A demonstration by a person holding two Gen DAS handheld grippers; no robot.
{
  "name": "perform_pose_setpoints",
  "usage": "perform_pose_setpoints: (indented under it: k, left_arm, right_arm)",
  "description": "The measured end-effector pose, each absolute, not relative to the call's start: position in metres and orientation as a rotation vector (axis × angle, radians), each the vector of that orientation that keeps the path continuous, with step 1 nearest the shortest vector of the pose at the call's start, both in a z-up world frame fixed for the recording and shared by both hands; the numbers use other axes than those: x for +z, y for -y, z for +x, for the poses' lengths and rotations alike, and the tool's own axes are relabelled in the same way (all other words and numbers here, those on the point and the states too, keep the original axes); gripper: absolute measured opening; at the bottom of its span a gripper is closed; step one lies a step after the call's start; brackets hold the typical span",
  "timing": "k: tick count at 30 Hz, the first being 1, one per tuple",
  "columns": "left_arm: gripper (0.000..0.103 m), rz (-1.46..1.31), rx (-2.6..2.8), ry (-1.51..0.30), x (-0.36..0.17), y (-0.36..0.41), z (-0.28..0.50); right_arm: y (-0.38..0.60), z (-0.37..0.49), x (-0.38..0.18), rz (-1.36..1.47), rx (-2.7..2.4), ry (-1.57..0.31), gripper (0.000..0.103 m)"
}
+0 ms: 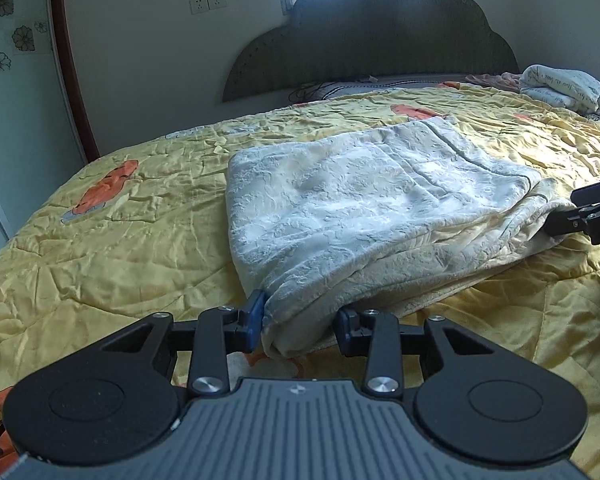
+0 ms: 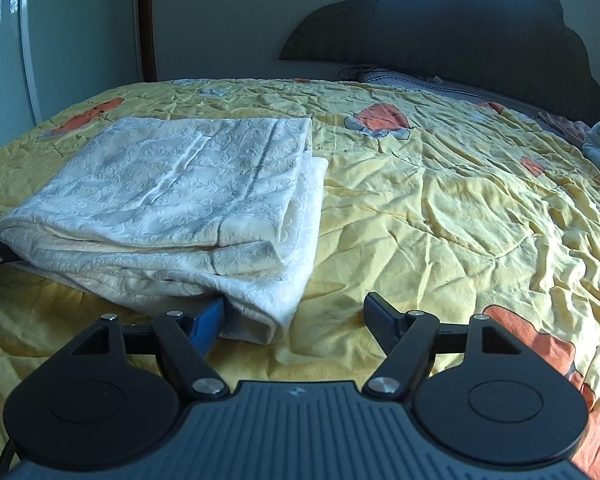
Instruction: Fold towel
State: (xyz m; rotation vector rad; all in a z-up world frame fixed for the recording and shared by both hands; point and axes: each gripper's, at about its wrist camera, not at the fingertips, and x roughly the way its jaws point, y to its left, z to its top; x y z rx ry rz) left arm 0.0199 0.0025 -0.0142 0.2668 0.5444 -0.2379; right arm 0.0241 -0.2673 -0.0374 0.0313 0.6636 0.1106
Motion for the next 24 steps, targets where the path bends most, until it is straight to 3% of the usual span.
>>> perform_pose_setpoints:
  k: [1,9,10,11,12,14,16,18,22,24]
  left_arm:
    - [0.037,0.263,-0.246,-0.550,-0.014,-0.005,0.021]
    - [0.037,0.280,-0.241,-0.571,-0.016,-0.008,0.022]
    - [0.038,0.275,-0.250,-0.578,-0.014,-0.009,0.022]
    - [0.047,0.262,-0.272,-0.596,-0.010,-0.012,0.022]
    - [0.046,0.236,-0.303,-0.618,-0.004,-0.016,0.020]
    - [0.051,0.157,-0.391,-0.626,0.012,-0.029,0.013]
    - [0.061,0.082,-0.475,-0.605,0.030,-0.044,0.008]
    - [0.072,-0.007,-0.515,-0.582,0.047,-0.057,0.019]
    - [0.079,-0.230,-0.542,-0.585,0.056,-0.075,0.098]
    - [0.076,-0.358,-0.478,-0.668,0.039,-0.081,0.150]
  right_arm:
    - [0.273,0.027,-0.038,0.050,0.142,-0.676,0.027]
    - [0.278,0.026,-0.040,0.076,0.157,-0.683,0.027]
    - [0.284,0.027,-0.038,0.130,0.168,-0.701,0.030]
    - [0.290,0.027,-0.036,0.185,0.180,-0.722,0.033]
    - [0.302,0.026,-0.033,0.271,0.208,-0.746,0.037]
    - [0.333,0.022,-0.027,0.484,0.251,-0.742,0.076]
    - [0.363,0.018,-0.023,0.660,0.271,-0.652,0.088]
    - [0.393,0.031,-0.022,0.831,0.304,-0.585,0.088]
    - [0.418,0.106,-0.040,1.016,0.376,-0.639,0.088]
    - [0.411,0.145,-0.047,0.995,0.359,-0.720,0.088]
